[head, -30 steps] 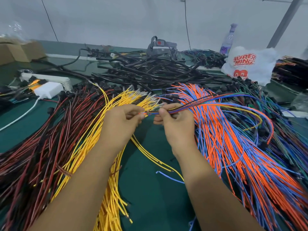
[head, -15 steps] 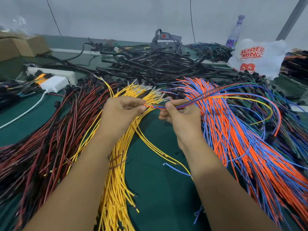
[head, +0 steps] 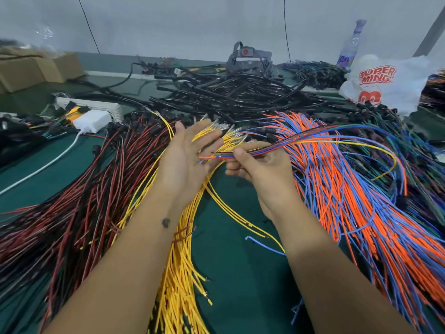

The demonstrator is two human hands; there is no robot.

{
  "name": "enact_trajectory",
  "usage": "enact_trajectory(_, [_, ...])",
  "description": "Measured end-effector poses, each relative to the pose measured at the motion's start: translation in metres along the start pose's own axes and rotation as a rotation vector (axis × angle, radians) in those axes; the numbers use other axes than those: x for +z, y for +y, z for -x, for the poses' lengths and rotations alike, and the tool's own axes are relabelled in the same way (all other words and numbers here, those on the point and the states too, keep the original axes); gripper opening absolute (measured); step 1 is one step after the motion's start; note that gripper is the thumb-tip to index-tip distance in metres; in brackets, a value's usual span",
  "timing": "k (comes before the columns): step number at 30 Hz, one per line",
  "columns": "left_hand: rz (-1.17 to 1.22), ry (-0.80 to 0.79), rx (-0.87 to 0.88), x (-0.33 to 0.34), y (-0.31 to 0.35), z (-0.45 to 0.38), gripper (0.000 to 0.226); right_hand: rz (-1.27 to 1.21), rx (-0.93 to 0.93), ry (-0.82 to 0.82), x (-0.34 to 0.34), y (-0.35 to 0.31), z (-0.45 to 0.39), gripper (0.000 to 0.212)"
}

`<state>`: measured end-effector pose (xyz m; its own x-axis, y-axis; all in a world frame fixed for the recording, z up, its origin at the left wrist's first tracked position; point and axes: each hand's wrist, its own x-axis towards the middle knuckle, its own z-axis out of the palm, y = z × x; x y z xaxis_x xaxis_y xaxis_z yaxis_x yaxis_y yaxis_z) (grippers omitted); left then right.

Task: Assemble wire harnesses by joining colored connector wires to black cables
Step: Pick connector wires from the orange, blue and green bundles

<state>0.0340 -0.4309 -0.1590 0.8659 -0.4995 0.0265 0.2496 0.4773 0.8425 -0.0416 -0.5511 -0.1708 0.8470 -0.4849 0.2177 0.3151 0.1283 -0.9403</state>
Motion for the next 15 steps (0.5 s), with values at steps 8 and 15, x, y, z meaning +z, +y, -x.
enact_trajectory(8, [-0.046,-0.050,-0.029,0.0043,-0.0028,0.0009,0.068,-0.004,0.027,-0.141,0.0036,-0.0022,0.0037,0.017])
enact_trajectory(15, [-0.019,-0.036,0.035,0.0103,-0.0066,0.0013,0.054,0.018,0.071,-0.146,0.0046,0.0001,0.0026,0.009])
